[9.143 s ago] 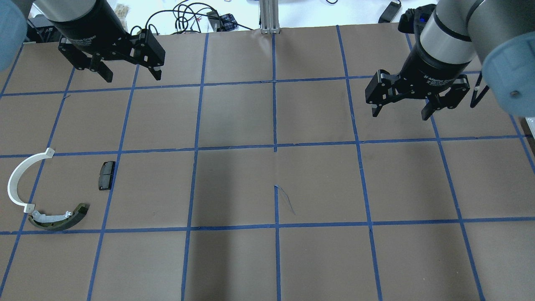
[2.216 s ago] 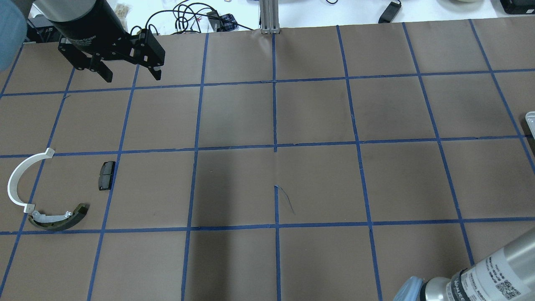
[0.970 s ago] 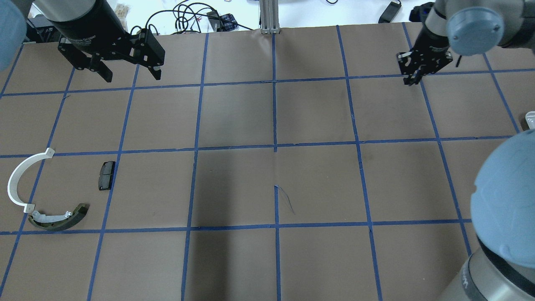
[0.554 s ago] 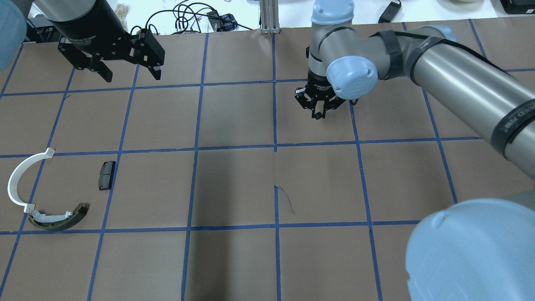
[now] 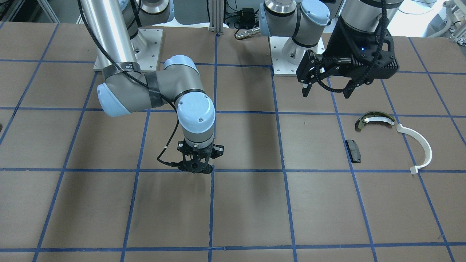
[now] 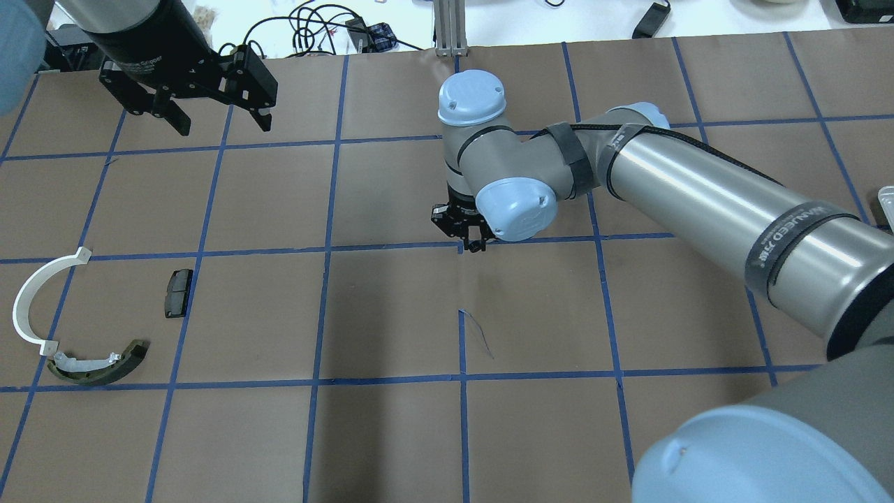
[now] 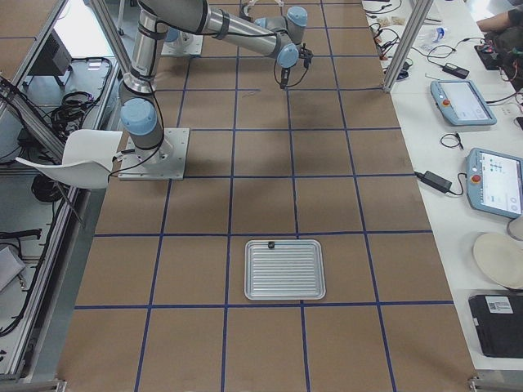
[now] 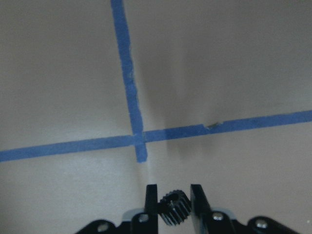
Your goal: Place bearing gear from tray to pile
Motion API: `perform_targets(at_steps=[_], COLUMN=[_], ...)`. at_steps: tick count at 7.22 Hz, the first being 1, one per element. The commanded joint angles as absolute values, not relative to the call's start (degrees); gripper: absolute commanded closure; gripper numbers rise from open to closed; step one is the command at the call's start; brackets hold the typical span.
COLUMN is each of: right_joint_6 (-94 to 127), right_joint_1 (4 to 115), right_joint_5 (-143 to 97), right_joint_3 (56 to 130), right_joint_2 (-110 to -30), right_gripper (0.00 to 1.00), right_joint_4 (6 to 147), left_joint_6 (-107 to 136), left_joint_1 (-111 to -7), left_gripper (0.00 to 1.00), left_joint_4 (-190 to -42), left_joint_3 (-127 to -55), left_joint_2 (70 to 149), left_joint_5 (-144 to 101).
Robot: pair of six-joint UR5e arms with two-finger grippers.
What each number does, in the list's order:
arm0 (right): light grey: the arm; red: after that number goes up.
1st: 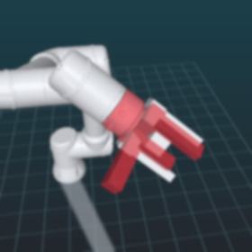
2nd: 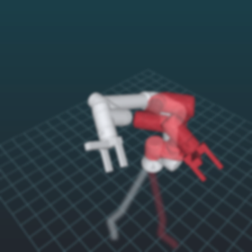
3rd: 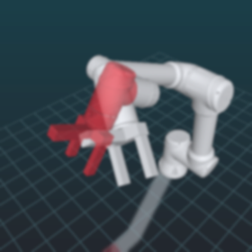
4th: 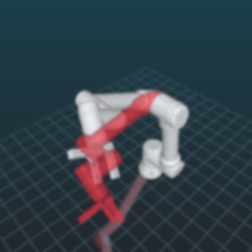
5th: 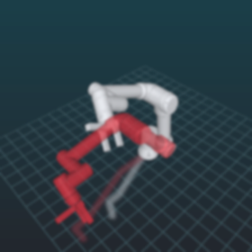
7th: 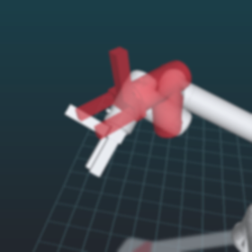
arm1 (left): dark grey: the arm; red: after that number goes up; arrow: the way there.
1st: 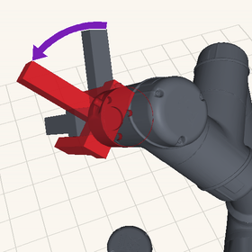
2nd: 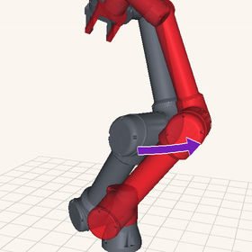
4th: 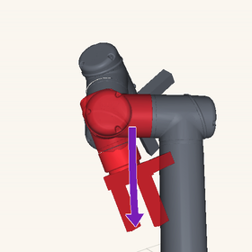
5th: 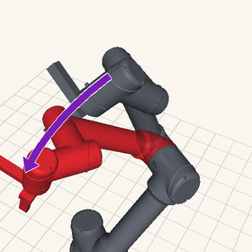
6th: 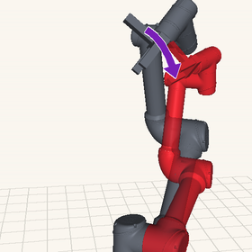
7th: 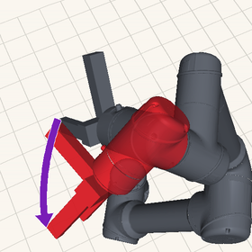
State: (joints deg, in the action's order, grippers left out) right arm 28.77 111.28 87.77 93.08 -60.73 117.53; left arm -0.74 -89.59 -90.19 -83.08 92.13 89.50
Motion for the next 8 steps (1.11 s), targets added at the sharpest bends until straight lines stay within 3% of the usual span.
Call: perform_targets(at_steps=[1, 3, 4, 5, 6, 8], right_joint_6=[31.81, 31.99, 32.08, 32.08, 32.08, 30.24], right_joint_1=[112.85, 113.38, 113.38, 113.38, 113.29, 111.63], right_joint_5=[86.75, 86.75, 86.84, 86.84, 87.36, 87.63], right_joint_3=[94.47, 97.81, 97.91, 97.82, 97.47, 97.47], right_joint_2=[-60.12, -60.2, -60.29, -60.29, -60.55, -64.66], right_gripper=[1.0, 0.99, 0.78, 0.25, 0.0, 0.0], right_joint_4=[119.0, 121.97, 122.43, 122.52, 122.26, 118.42], left_joint_6=[-0.7, -0.18, -0.09, 0.09, -1.04, -1.06], left_joint_1=[-89.38, -90.86, -93.75, -95.78, -95.8, -94.4], left_gripper=[0.0, 0.0, 0.0, 0.0, 0.0, 0.0], left_joint_4=[-90.17, -87.39, -82.4, -80.44, -80.07, -80.33], left_joint_3=[-84.45, -89.88, -92.78, -94.81, -95.7, -96.06], left_joint_2=[95.52, 97.38, 97.21, 96.86, 96.42, 96.85], left_joint_5=[89.47, 89.39, 88.6, 88.94, 88.77, 88.16])
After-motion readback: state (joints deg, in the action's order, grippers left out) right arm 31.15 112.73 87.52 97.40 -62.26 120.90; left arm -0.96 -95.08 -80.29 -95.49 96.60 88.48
